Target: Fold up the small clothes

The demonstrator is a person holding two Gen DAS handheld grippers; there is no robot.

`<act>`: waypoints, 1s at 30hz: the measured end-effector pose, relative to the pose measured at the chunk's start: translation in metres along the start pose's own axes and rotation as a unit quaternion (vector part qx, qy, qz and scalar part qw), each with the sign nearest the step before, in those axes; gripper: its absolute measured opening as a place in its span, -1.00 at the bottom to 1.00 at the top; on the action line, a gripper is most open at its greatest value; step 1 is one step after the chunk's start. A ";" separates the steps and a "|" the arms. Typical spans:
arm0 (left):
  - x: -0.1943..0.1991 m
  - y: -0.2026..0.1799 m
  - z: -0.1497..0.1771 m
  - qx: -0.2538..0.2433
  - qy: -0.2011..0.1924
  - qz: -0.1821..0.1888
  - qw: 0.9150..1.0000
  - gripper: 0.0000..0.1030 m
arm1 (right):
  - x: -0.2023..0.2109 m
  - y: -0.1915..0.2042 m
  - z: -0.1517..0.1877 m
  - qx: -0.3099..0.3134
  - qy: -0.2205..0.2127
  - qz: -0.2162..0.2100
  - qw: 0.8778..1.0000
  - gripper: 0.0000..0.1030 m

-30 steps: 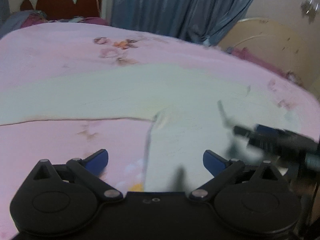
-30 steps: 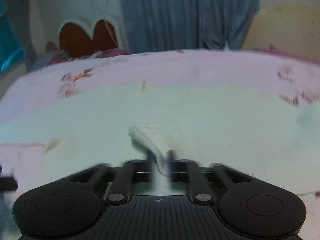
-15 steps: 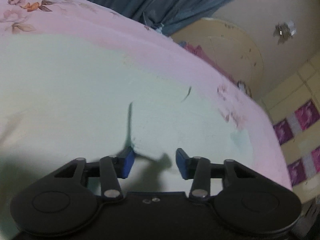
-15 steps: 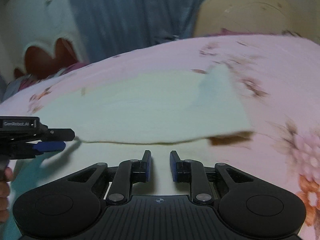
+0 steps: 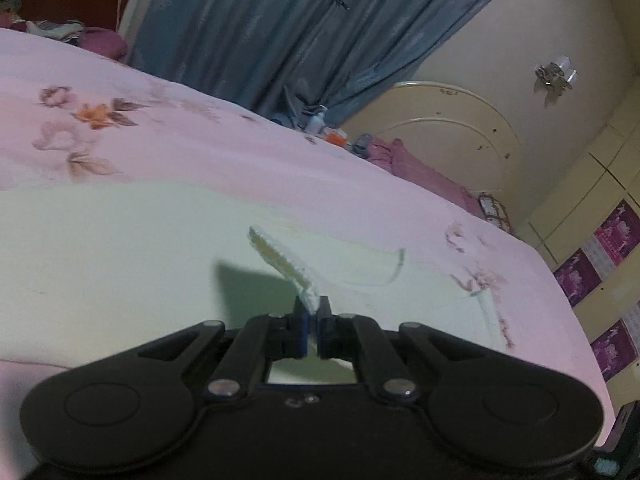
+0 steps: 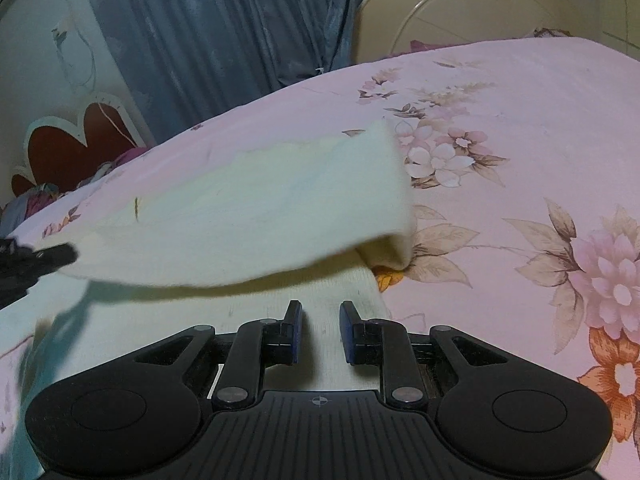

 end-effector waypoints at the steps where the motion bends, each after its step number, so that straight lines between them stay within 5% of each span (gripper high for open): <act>1: 0.001 0.006 0.000 0.003 0.001 -0.003 1.000 -0.94 | -0.001 0.000 -0.001 -0.001 0.000 0.001 1.000 -0.59; 14: 0.010 0.043 -0.004 0.026 -0.006 -0.027 0.999 -0.94 | 0.008 -0.008 -0.010 0.009 -0.001 0.012 1.000 -0.58; 21: -0.001 0.048 0.007 0.021 0.009 -0.037 0.999 -0.94 | 0.016 -0.001 -0.032 0.022 -0.048 0.013 0.999 -0.59; 26: -0.004 0.053 0.011 0.023 0.014 -0.039 0.999 -0.93 | -0.019 -0.009 -0.025 0.055 -0.004 0.044 0.998 -0.69; 28: -0.001 0.052 0.009 0.013 0.007 -0.038 0.999 -0.80 | -0.015 -0.011 -0.031 0.038 -0.005 0.036 0.999 -0.69; 30: 0.003 0.053 0.005 -0.001 -0.006 -0.053 0.999 -0.45 | -0.007 -0.009 -0.041 0.036 -0.028 0.023 0.999 -0.69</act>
Point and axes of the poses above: each gripper's, at about its wrist camera, not at the fingertips, and x roughly against the way its jaws point, y to its left, z to its underside, the point moved 9 cm from there along -x, roughly the way its jaws point, and after that the axes turned 1 degree about x, right-handed, at the moved point
